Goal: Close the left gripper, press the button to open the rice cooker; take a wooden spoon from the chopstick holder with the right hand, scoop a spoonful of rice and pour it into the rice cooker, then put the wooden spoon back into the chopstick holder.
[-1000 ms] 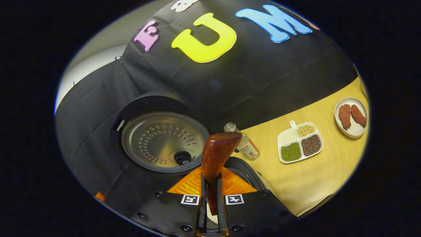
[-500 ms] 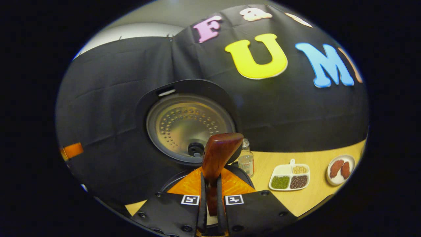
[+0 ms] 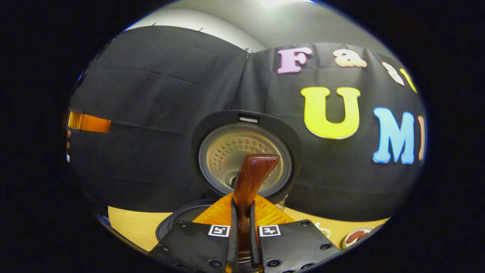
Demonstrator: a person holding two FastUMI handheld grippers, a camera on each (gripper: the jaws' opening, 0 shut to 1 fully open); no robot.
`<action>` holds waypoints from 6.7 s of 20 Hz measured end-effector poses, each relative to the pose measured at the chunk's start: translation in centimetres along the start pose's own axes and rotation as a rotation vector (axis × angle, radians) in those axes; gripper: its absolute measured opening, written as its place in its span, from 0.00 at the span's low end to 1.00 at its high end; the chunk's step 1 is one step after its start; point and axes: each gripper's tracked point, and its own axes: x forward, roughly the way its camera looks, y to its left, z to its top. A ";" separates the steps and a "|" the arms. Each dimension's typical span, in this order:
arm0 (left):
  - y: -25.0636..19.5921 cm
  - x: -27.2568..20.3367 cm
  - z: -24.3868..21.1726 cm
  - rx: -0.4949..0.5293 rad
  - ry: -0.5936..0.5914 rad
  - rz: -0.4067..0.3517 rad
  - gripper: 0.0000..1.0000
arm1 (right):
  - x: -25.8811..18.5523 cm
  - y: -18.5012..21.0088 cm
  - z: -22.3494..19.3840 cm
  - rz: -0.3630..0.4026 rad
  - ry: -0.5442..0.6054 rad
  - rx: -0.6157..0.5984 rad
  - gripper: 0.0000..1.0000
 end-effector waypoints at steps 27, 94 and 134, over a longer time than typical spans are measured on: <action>-10.8 1.6 3.0 -0.036 -0.079 -0.253 0.80 | -7.6 -9.4 3.3 -0.180 0.172 0.373 0.14; -27.8 -0.7 9.1 -0.015 -0.098 -0.468 0.79 | -45.2 -31.0 -4.9 -0.940 0.289 0.345 0.98; -30.3 9.2 4.2 -0.065 0.043 -0.405 0.82 | -44.4 -26.7 -4.1 -0.878 0.318 0.294 0.98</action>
